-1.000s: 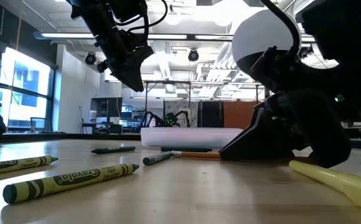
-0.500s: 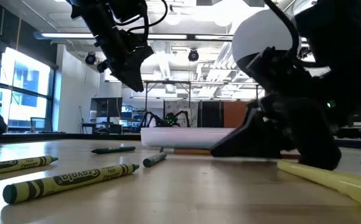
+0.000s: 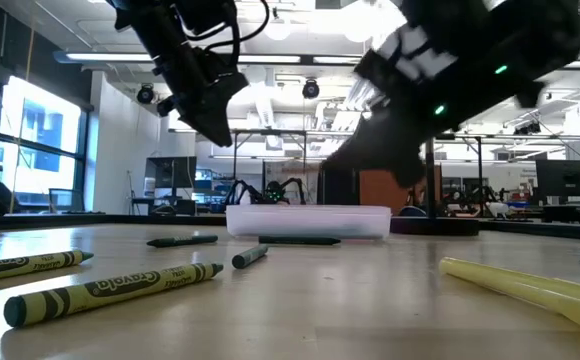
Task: Pick & place school supplies into a supply box
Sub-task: Put the orange pencil into the transparent supply box
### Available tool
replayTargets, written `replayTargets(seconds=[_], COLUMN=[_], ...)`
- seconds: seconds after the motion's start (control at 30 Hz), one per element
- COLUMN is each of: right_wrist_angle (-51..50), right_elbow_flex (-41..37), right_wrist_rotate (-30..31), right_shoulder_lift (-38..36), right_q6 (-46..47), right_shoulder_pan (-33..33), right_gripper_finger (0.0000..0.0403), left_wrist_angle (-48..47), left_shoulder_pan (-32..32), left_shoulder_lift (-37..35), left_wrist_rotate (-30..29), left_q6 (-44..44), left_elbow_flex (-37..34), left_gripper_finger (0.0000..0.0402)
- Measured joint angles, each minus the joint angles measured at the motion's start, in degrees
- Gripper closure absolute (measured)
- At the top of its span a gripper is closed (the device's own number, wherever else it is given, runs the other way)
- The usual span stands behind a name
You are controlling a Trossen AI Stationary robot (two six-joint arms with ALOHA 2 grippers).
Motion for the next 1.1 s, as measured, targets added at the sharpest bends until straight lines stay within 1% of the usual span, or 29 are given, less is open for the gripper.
replayTargets(seconds=[0.1, 0.17, 0.27, 0.33, 0.4, 0.43, 0.57, 0.73, 0.9, 1.0, 1.1], right_wrist_angle=[-0.54, -0.6, -0.35, 0.98, 3.35, 4.65, 5.38, 6.59, 6.97, 5.76, 0.95], right_elbow_flex=[0.0, 0.0, -0.01, 0.0, 0.0, 0.01, 0.04, 0.24, 3.91, 6.6, 9.57], right_wrist_rotate=[-4.98, -5.82, -6.68, -10.2, -14.34, -15.49, -16.49, -19.58, -21.51, -21.05, -20.54], right_shoulder_lift=[0.76, 1.66, 1.8, 1.75, 1.75, 1.75, 1.74, 4.8, 8.95, 10.28, 10.25], right_q6=[0.97, 1.8, 1.41, 0.83, 0.24, 0.19, 1.83, 3.14, 2.86, 2.92, 3.07], right_shoulder_pan=[-6.51, -10.1, -13.55, -15.07, -16.05, -16.36, -17.75, -19.32, -19.5, -19.48, -19.5], right_gripper_finger=[0.0393, 0.0397, 0.0399, 0.0396, 0.0392, 0.0392, 0.0395, 0.0395, 0.0382, 0.0373, 0.0361], left_wrist_angle=[1.27, 1.77, 2.15, 2.12, 2.3, 2.32, 2.32, 2.54, 3.18, 3.37, 3.39], left_shoulder_pan=[-0.02, 0.0, 0.0, -0.02, -0.02, -0.02, 0.0, 0.0, -0.01, -0.02, 0.0], left_shoulder_lift=[0.0, 0.0, 0.0, 0.0, 0.0, 0.0, 0.0, 0.0, 0.0, 0.0, 0.0], left_wrist_rotate=[0.08, 0.16, 0.15, 0.15, 0.15, 0.13, 0.13, 0.13, 0.12, 0.11, 0.11], left_q6=[0.02, 0.02, 0.02, 0.02, 0.02, 0.02, 0.02, 0.02, 0.37, 0.52, 0.54], left_elbow_flex=[0.0, 0.02, 0.02, 0.02, 0.02, 0.02, 0.02, 0.02, 0.02, 0.02, 0.02], left_gripper_finger=[0.0289, 0.0289, 0.0289, 0.0289, 0.0289, 0.0289, 0.0289, 0.0289, 0.0289, 0.0289, 0.0289])
